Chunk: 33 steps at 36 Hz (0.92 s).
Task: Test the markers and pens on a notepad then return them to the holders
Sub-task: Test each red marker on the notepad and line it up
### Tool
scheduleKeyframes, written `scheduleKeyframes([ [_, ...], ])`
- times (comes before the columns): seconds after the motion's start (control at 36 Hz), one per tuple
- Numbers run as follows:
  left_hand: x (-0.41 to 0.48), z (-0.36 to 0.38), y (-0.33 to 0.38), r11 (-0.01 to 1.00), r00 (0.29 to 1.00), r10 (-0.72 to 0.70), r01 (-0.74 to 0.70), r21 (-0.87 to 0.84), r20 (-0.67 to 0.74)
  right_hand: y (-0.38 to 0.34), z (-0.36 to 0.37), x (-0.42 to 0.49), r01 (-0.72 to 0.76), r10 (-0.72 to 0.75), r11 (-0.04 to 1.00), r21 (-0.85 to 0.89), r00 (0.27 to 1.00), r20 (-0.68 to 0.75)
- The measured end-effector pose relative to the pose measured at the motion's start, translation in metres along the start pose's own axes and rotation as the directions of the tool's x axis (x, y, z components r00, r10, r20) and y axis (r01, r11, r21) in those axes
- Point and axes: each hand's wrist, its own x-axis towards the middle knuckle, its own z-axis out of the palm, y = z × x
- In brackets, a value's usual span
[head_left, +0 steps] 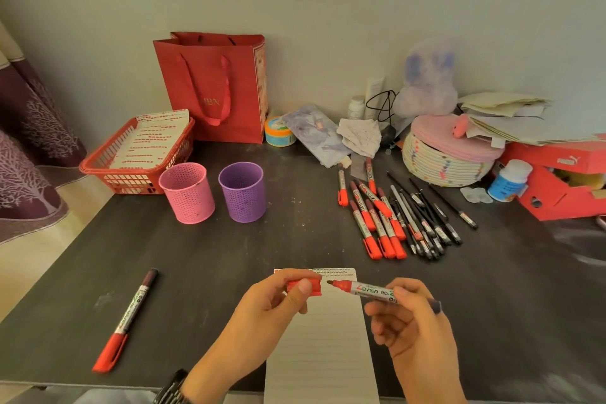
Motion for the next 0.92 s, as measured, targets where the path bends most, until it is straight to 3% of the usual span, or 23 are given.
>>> scheduleKeyframes([
  [0.33,0.000,0.003,0.002,0.997,0.998,-0.021,0.025,-0.074,0.056,0.014,0.010,-0.006,-0.012,0.024,0.992,-0.127,0.995,0.094],
  [0.44,0.001,-0.003,0.001,0.997,0.998,-0.030,0.033,-0.073,0.046,0.012,0.005,-0.008,0.063,-0.006,0.946,-0.319,0.984,0.177],
  [0.61,0.004,-0.004,0.003,0.998,0.999,-0.023,0.025,-0.061,0.043,0.025,0.006,-0.016,0.166,0.049,0.769,-0.618,0.948,0.315],
  [0.81,0.008,-0.010,0.004,0.998,0.999,-0.031,0.029,0.062,0.035,0.041,0.015,-0.028,-0.008,0.138,0.889,-0.459,0.958,0.250],
  [0.92,0.010,-0.016,0.001,0.994,0.993,-0.109,0.109,-0.002,-0.049,0.048,0.018,-0.034,-0.066,0.164,0.918,-0.390,0.961,0.222],
])
